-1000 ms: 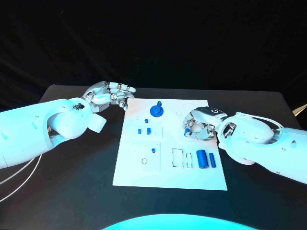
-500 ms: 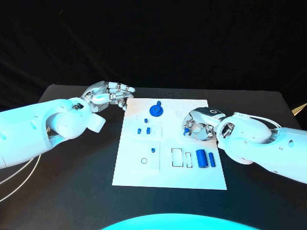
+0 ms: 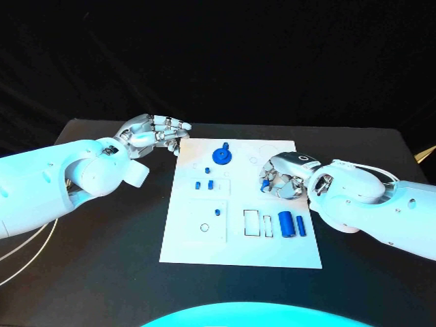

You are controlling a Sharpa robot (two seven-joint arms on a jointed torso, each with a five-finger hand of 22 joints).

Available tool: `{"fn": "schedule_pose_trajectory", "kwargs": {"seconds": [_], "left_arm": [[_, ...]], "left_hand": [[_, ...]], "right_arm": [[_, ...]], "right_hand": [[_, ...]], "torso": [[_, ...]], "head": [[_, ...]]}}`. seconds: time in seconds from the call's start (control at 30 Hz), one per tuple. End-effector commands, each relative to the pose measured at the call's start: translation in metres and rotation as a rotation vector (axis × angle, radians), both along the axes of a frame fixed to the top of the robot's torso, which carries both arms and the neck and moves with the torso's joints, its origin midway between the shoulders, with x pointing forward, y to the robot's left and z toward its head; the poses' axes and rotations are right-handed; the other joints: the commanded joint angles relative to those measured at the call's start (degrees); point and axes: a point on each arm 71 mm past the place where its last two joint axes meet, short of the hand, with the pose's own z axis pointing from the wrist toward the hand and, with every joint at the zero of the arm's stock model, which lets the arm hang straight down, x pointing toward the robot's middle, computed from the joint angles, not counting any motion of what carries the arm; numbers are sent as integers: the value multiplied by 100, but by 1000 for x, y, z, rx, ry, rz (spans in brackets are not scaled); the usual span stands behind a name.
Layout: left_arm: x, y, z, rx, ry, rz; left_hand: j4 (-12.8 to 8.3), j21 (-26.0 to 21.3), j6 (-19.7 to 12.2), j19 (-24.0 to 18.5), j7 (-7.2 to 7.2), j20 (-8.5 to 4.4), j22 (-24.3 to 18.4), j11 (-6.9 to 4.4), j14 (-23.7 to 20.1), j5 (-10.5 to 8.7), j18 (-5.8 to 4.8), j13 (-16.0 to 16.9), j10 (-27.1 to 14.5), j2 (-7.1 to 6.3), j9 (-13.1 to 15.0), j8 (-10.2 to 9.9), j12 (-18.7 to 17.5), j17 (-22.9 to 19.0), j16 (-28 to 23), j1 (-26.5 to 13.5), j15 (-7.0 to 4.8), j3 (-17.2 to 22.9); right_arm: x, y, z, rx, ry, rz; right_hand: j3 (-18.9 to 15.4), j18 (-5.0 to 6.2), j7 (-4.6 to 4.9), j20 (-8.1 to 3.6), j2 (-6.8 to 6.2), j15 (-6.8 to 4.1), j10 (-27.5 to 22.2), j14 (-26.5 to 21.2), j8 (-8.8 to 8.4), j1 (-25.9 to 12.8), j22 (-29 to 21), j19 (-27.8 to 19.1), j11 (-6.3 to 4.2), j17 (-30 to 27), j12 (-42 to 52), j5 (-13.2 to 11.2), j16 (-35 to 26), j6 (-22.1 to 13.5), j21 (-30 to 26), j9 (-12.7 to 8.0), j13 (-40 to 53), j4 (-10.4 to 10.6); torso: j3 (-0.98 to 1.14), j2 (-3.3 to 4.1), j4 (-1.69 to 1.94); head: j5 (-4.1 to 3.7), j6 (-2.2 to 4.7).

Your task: Assemble the parts on the task board

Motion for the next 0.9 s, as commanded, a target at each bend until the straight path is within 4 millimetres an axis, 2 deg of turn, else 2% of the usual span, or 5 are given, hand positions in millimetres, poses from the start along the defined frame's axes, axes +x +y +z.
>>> {"fn": "schedule_pose_trajectory", "kwargs": {"seconds": [0.03, 0.13, 0.6, 0.9], "left_arm": [[-1, -2, 1, -8, -4, -14], [0, -2, 1, -8, -4, -13], [1, -1, 1, -8, -5, -11], [2, -3, 0, -10, -3, -14]], "left_hand": [[-25, -28, -20, 12, -3, 20, -9, -4, 3, 9, 86, -7, -42, 20, -6, 35, 23, 5, 20, 17, 40, -5], [-25, -28, -20, 12, -3, 20, -9, -4, 3, 9, 86, -7, -42, 20, -6, 35, 23, 5, 20, 17, 40, -5], [21, -43, -27, 16, 0, 26, -20, 1, 3, 6, 84, -10, -54, 35, -7, 41, 28, 8, 23, -37, 47, -26], [21, -43, -27, 16, 0, 26, -20, 1, 3, 6, 84, -10, -54, 35, -7, 41, 28, 8, 23, -37, 47, -26]], "right_arm": [[-1, 0, 0, 4, -17, 2], [-1, 1, 1, 19, -29, 0], [-8, 0, 15, 107, -49, -16], [-24, 15, 35, 178, -53, 28]], "right_hand": [[65, -123, -11, -43, 63, -47, 124, 215, 62, -16, 299, 162, -71, -12, -26, 22, 24, 71, 50, 53, 24, -74], [121, -132, -28, -55, 73, -61, 195, 218, 109, -64, 336, 171, -88, -4, -50, 19, 29, 96, 102, 98, 41, -155], [163, -162, -43, -69, 56, -75, 267, 220, 164, -162, 439, 206, -105, -8, -89, 14, 29, 110, 269, 156, 63, -237], [195, -164, -39, -73, 48, -77, 269, 214, 177, -173, 454, 207, -104, -34, -122, 15, 13, 98, 285, 178, 68, -298]], "torso": [[2, -2, -2], [1, -1, -2], [2, -9, -11], [-5, -22, -8]], "head": [[-4, -5], [-6, -3], [-13, 29], [-11, 64]]}}
